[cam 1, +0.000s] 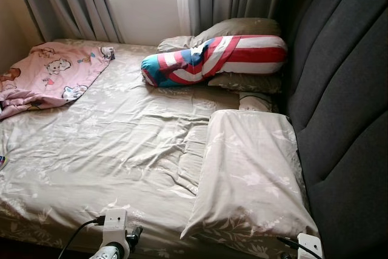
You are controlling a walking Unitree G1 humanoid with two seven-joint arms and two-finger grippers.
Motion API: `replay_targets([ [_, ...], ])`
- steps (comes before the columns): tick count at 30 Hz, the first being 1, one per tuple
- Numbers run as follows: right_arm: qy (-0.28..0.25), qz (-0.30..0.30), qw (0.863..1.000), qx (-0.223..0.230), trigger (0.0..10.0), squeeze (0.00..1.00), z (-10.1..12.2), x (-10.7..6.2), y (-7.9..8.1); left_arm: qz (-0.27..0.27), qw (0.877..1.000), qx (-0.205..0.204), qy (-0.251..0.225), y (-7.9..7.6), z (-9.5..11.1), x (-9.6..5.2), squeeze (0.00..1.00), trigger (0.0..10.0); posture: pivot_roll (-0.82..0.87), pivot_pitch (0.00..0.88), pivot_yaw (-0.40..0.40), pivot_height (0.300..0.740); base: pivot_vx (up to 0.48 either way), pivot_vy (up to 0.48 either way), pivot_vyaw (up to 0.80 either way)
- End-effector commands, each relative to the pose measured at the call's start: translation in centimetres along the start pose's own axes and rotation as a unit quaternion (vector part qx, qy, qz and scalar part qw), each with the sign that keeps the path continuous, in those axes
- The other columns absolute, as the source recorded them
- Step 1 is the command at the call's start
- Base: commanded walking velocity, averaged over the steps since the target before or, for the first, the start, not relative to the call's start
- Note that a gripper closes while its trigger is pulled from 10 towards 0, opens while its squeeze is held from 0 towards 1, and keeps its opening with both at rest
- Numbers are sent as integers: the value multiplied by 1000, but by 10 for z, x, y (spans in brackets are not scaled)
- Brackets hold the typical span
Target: Clean up the room
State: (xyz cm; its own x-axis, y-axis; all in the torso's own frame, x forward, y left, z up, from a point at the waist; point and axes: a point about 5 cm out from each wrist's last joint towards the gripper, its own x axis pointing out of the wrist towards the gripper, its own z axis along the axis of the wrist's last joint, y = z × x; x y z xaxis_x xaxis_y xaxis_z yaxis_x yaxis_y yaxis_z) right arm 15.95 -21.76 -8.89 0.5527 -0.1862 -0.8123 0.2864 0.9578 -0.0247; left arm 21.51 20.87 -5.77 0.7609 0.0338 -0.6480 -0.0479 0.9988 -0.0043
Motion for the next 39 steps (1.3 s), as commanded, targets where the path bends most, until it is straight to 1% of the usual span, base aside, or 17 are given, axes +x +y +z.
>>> replay_targets([
  [1, 9, 2, 1000, 0, 10000, 0, -4, 0, 1, 6, 1000, -1, 16, 3, -7, -2, 0, 10000, 17, 0, -30, 740, 0, 0, 0],
  [10, 18, 20, 1000, -11, 10000, 0, -6, 0, 6, 6, 1000, -5, 16, 2, -6, -2, 0, 10000, 18, 0, -31, 740, 0, 0, 0],
  [16, 23, 27, 999, -10, 10000, 0, -9, -1, 8, 6, 1000, -7, 21, 3, -8, -2, 0, 10000, 18, 0, -29, 740, 0, 0, 0],
  [22, 25, 32, 999, -12, 10000, 0, -10, -1, 9, 6, 999, -2, 33, 4, -14, -4, 0, 10000, 21, 0, -28, 740, 0, 357, 0],
  [25, 32, 39, 998, -31, 10000, 0, -12, -2, 11, 8, 999, -2, 34, 4, -15, -5, 0, 10000, 26, 0, -30, 740, 0, 355, 0],
  [28, 36, 42, 998, -38, 10000, 0, -14, -2, 11, 9, 999, -3, 35, 4, -16, -5, 0, 10000, 32, 0, -32, 740, 0, 346, 0],
  [31, 38, 42, 998, -37, 10000, 0, -15, -2, 9, 9, 999, -2, 36, 4, -16, -5, 0, 10000, 31, 0, -30, 740, 0, 349, 0],
  [34, 39, 39, 998, -21, 10000, 0, -16, -3, 9, 10, 999, -1, 38, 5, -16, -5, 0, 10000, 31, 0, -28, 740, 0, 349, 0],
  [39, 41, 37, 998, -23, 10000, 0, -17, -3, 6, 10, 999, 0, 41, 4, -17, -5, 0, 10000, 31, 0, -28, 740, 0, 348, 0],
])
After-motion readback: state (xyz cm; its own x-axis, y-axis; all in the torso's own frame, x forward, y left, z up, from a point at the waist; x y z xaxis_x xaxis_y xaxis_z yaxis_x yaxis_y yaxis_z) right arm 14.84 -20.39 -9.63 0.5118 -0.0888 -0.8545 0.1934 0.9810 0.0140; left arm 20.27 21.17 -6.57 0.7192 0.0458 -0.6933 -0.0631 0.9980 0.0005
